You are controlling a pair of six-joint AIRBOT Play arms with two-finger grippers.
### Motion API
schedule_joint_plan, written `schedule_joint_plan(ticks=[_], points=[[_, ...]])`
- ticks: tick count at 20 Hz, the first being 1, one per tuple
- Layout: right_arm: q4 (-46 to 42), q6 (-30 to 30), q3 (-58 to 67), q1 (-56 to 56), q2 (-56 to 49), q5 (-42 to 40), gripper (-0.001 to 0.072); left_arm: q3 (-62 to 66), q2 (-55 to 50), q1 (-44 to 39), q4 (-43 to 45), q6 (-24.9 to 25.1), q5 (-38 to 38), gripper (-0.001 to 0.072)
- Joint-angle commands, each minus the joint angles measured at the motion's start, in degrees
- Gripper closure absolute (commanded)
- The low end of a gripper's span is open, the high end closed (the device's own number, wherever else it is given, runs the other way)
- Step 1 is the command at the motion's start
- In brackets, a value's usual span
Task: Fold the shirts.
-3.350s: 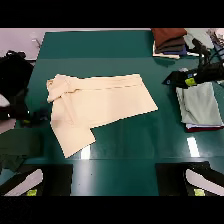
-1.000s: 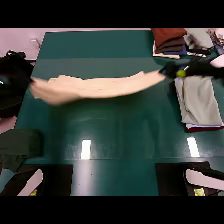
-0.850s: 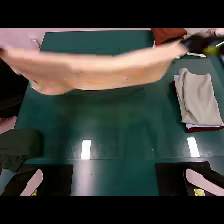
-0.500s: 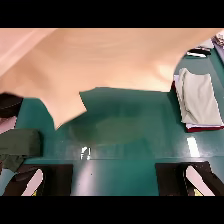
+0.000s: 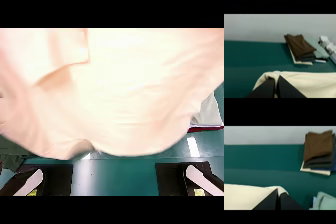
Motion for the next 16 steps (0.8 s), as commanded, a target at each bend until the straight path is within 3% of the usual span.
schedule_joint_plan(ticks=[1, 4, 5, 10, 14, 16], points=[[-10.5, 1.5, -9.6, 8.4, -8.4, 2.8, 0.0695, -10.8, -8.5, -4.0, 5.4, 0.8, -3.4, 0.0683], [-15.2, 3.1, -15.5, 15.7, -17.9, 1.9, 0.0695, -18.5, -17.2, -13.2, 20.1, 0.2, 1.0, 0.0683], [-15.2, 4.0, -16.5, 17.0, -21.4, 0.3, 0.0696, -19.5, -20.5, -14.7, 21.4, 0.2, 3.2, 0.0683], [-14.1, 5.8, -8.2, 18.2, -35.9, -2.6, 0.0695, -17.6, -35.8, -15.5, 17.9, 0.2, 13.9, 0.0682], [-14.5, 6.5, 1.3, 18.2, -40.3, -3.3, 0.0695, -12.7, -40.0, -15.3, 18.0, 0.5, 15.2, 0.0681], [-16.6, 6.4, 4.5, 18.1, -40.2, -2.1, 0.0695, -10.0, -40.0, -14.1, 18.2, 0.9, 12.2, 0.0681]])
